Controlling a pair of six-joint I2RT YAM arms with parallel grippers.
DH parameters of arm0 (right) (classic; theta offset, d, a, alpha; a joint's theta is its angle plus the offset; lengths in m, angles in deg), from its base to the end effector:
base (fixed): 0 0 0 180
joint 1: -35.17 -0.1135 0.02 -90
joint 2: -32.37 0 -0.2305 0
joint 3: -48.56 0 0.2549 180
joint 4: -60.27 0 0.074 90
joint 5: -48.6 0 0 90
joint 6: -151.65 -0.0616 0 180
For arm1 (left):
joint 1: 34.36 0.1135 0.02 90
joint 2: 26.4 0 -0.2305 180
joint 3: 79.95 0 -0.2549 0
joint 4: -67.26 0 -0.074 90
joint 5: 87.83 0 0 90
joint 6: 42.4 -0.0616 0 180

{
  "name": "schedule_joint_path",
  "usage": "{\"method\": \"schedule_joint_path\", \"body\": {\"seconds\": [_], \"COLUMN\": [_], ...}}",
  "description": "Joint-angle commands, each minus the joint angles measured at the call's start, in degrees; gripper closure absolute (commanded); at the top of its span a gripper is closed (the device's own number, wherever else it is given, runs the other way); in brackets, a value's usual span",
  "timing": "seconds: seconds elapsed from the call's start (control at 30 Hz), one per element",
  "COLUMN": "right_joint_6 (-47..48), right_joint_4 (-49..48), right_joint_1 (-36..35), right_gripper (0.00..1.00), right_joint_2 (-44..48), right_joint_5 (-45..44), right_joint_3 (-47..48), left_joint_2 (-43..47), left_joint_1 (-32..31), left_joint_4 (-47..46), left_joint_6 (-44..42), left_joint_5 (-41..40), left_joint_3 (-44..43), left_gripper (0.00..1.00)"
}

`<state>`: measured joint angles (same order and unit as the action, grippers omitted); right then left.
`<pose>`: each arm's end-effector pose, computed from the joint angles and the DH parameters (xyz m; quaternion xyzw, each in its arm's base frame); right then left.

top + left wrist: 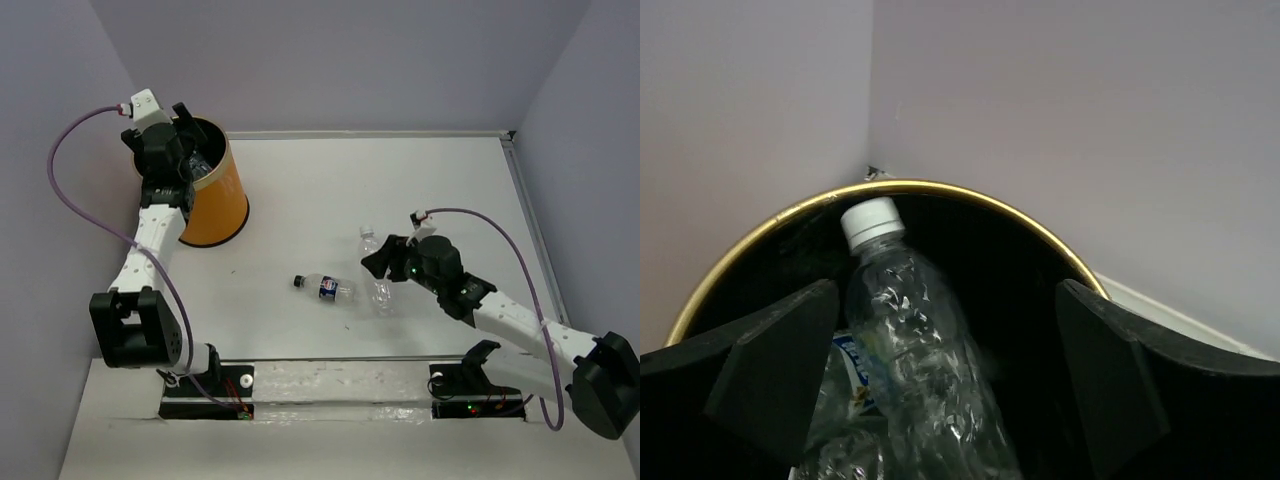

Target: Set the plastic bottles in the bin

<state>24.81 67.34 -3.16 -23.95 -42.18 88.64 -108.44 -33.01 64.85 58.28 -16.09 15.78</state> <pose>0.2056 0.1615 0.1804 -0.0071 0.8353 0.3308 0.4391 0.3743 0.0281 0.3624 -0.1861 0.6534 0.0482 0.7322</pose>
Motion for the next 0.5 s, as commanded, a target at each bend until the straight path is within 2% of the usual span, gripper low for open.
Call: {"method": "schedule_joint_path", "body": {"seconds": [0.0,0.1,0.27,0.3,0.37,0.4,0.43,0.47], "right_joint_6": [1.2,2.0,6.1,6.8,8.6,9.1,9.6,9.6], "right_joint_4": [-5.6,-6.4,-7.7,-8.0,-9.4,-9.7,-10.1,-10.2], "right_joint_1": [-0.7,-3.4,-7.5,-8.2,-9.5,-9.5,-9.5,-9.5], "right_gripper": [0.57,0.57,0.57,0.57,0.57,0.57,0.57,0.57], "right_joint_2": [-2.9,-7.7,-18.3,-20.0,-25.3,-27.2,-29.2,-31.0], "right_joint_5": [3.0,3.6,2.8,2.8,2.8,3.1,4.4,5.0], "right_joint_3": [9.0,16.1,29.9,34.9,42.7,42.7,48.2,50.9], "left_joint_2": [10.6,17.0,28.4,30.1,35.7,37.4,39.7,40.2], "left_joint_1": [0.1,0.0,-0.1,-0.2,-0.7,-0.7,-1.0,-3.2], "left_joint_4": [-7.8,-7.7,-0.2,0.6,4.3,4.3,7.7,10.5], "left_joint_6": [8.1,13.6,16.7,17.7,19.5,19.5,20.3,20.3], "left_joint_5": [3.8,11.0,18.0,20.9,21.3,21.3,20.5,19.2], "left_joint_3": [3.1,7.4,10.4,11.1,15.3,15.3,16.8,17.0], "left_gripper": [0.01,0.01,0.01,0.01,0.01,0.01,0.01,0.01]}}
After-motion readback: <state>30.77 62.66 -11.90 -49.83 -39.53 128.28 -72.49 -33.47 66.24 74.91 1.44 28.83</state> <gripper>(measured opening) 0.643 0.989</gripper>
